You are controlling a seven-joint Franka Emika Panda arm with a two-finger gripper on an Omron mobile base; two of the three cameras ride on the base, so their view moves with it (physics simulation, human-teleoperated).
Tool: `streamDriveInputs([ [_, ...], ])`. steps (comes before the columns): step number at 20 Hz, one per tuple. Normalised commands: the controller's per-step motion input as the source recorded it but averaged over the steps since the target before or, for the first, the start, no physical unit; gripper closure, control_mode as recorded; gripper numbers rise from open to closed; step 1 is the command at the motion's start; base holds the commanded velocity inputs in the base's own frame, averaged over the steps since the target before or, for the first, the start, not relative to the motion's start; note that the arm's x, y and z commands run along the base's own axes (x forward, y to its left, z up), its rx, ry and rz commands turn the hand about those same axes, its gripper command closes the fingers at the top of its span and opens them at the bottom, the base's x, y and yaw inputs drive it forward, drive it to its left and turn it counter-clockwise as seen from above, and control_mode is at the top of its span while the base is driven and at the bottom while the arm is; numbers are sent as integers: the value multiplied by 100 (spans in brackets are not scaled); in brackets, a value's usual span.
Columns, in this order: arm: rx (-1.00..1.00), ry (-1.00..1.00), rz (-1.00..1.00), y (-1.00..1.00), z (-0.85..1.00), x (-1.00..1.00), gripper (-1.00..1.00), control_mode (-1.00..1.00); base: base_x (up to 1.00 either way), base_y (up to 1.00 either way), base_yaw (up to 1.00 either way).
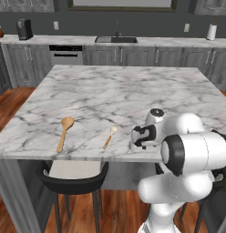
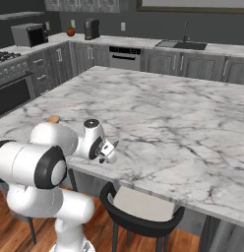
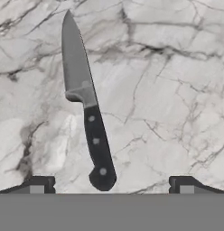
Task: Pick up the metallic utensils from the counter and place them in the open drawer. Make sure not to pick up any wooden utensils.
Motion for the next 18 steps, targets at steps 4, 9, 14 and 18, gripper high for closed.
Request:
streamDriveInputs([
  [4,0,3,1,-3,-32,42,-100,-100,0,0,0],
  [9,0,4,0,0,-32,35,-100,-100,0,0,0],
  [14,0,4,0,0,-38,35,-100,-100,0,0,0],
  [18,0,5,0,0,-50,39,100,-100,0,0,0],
])
